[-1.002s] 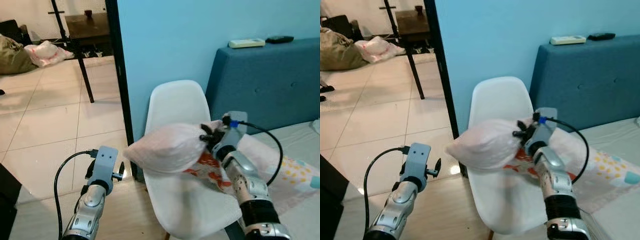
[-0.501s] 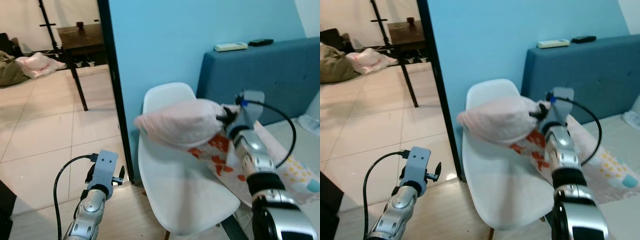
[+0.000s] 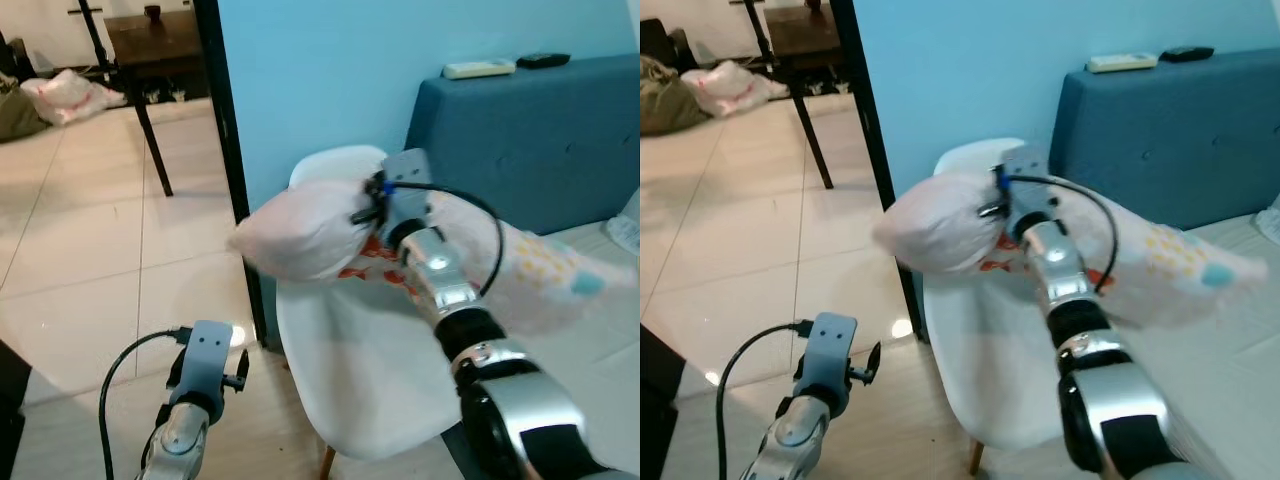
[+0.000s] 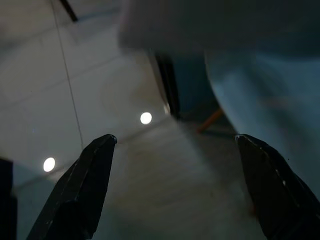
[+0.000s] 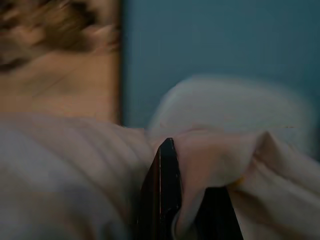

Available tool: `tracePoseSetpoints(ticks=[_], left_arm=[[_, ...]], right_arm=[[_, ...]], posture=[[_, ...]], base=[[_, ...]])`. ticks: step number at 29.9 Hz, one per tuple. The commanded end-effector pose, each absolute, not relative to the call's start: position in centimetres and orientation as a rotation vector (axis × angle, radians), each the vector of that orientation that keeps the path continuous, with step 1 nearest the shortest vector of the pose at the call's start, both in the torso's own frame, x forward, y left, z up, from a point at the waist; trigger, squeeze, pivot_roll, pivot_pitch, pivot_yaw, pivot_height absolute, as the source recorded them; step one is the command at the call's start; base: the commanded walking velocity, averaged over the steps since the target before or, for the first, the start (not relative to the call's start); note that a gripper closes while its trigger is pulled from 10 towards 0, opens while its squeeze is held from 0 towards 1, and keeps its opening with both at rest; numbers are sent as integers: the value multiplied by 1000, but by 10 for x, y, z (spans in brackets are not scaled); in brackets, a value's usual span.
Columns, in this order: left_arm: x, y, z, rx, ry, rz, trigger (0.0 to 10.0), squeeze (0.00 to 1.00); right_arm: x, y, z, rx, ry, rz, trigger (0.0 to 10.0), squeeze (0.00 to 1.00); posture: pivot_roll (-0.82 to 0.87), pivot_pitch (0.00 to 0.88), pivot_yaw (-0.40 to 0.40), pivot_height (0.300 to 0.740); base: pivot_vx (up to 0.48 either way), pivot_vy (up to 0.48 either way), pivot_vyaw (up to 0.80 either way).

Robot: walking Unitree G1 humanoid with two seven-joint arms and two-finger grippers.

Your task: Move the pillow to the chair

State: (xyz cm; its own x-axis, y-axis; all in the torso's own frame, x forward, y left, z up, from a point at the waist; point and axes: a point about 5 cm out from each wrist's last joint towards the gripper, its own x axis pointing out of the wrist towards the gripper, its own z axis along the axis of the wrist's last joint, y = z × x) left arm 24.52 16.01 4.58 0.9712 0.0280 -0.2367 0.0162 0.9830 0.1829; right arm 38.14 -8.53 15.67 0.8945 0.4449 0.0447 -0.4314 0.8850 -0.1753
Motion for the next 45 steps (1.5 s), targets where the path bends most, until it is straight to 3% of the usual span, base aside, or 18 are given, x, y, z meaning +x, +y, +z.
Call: tracePoseSetpoints(ticks=[1, 7, 8, 13, 22, 31, 45], left_arm=[[239, 165, 45, 199, 262, 13, 10000, 0], [231, 164, 45, 200, 275, 3, 10000, 0], [231, 163, 46, 201, 281, -3, 10000, 0], [231, 163, 48, 202, 286, -8, 10000, 0], [233, 159, 50, 196, 291, -18, 10000, 0], [238, 157, 51, 194, 291, -32, 10000, 0], [244, 129, 57, 114, 260, -207, 10000, 0]], right_arm=[[370, -70, 134, -167, -8, 550, 10000, 0], [357, -71, 97, -68, 159, 507, 10000, 0], [358, -83, 89, 40, 229, 433, 10000, 0], [363, -101, 88, 146, 275, 351, 10000, 0], [360, -132, 72, 194, 437, 195, 10000, 0], [357, -138, 67, 271, 483, 190, 10000, 0], [360, -140, 76, 256, 446, 219, 10000, 0]], posture=[[47, 169, -12, 740], [44, 192, -6, 740], [39, 198, -3, 740], [33, 195, -2, 740], [22, 191, -1, 740], [10, 176, 0, 740], [-3, 162, 6, 675]], base=[[0, 0, 0], [0, 0, 0], [0, 0, 0], [0, 0, 0], [0, 0, 0], [0, 0, 0], [0, 0, 0]])
